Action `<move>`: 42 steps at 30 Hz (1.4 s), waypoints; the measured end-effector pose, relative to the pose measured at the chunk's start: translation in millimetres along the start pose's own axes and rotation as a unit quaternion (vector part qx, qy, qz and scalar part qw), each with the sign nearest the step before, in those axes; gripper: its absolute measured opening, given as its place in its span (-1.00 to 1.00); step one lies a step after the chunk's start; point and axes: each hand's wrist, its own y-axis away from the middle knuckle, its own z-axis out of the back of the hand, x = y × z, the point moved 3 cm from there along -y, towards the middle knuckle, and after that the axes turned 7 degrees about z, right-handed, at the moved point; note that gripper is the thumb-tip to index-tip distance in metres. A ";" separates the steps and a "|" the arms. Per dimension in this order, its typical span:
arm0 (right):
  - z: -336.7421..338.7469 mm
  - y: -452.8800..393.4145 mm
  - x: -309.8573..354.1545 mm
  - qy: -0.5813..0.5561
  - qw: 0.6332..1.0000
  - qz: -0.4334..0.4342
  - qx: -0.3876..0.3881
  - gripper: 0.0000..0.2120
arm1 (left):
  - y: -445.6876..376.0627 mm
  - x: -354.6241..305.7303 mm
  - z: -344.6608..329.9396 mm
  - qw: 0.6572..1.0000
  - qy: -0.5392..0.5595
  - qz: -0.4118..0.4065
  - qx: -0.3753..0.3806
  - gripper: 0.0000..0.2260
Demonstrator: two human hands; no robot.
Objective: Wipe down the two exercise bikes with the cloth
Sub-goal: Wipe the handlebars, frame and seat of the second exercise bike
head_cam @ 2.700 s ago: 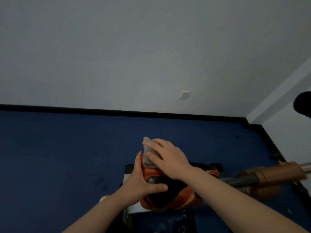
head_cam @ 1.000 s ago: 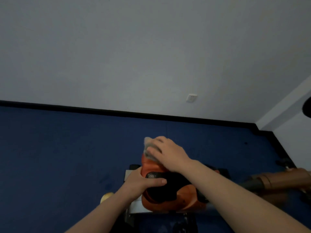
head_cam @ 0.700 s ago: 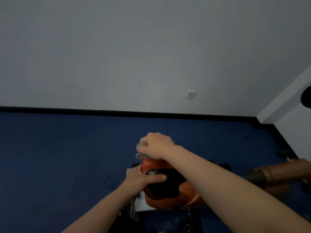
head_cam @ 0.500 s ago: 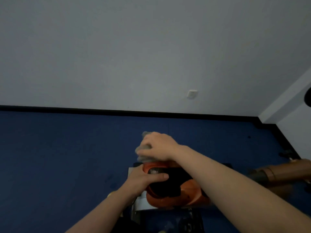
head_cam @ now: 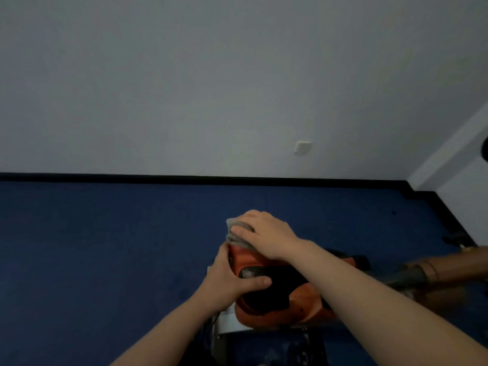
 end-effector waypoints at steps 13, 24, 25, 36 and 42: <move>-12.2 38.8 -1.7 0.129 0.957 -0.192 -0.172 -0.62 | -53.2 -41.4 10.7 0.989 -0.066 -0.130 0.039 -0.62; -19.9 62.5 -0.4 0.118 0.940 -0.237 -0.215 -0.64 | -74.7 -44.5 12.7 0.953 -0.187 -0.227 0.079 -0.66; -22.4 64.1 9.9 0.087 0.944 -0.227 -0.221 -0.55 | -75.8 -44.2 13.4 0.949 -0.189 -0.236 0.085 -0.65; -41.8 65.6 62.6 0.077 0.860 -0.436 -0.255 -0.41 | -92.0 -55.1 15.8 0.864 -0.309 -0.351 0.188 -0.61; -51.8 60.6 97.8 0.036 0.813 -0.520 -0.259 -0.45 | -97.6 -47.3 18.1 0.882 -0.246 -0.321 0.243 -0.70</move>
